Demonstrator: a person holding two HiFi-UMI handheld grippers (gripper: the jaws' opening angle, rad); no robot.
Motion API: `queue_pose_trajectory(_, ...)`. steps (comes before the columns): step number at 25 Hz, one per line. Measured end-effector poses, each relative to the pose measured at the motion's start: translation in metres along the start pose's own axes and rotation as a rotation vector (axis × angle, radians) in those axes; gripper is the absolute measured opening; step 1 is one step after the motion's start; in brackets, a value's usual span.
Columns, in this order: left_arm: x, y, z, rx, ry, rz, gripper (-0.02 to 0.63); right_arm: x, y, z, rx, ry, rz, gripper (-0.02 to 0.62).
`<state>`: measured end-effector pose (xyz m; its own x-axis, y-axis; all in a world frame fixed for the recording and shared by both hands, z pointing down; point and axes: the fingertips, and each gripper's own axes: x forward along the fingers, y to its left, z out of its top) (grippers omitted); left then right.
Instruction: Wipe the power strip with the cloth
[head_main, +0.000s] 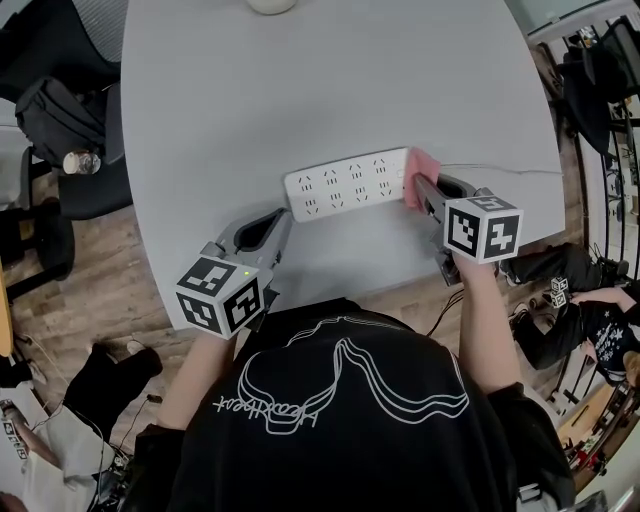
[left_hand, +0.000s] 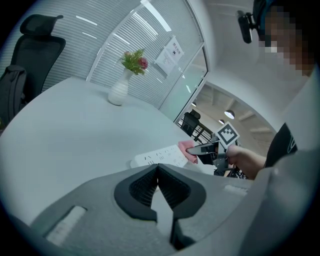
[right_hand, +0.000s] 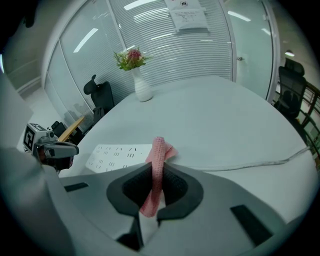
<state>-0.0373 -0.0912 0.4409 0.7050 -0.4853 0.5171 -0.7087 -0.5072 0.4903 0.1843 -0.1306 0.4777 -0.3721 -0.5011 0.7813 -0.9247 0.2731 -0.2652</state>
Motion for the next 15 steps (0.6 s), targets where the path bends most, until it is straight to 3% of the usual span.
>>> queue_pose_trajectory(6,-0.008,0.004,-0.001,-0.007,-0.01,0.008,0.012,-0.006,0.01,0.011,-0.016,-0.034,0.006,0.037)
queue_pose_trajectory(15,-0.021,0.013,-0.003,-0.034,-0.035,0.033,0.012,-0.007,0.069,0.043,0.017,-0.106,0.192,0.037)
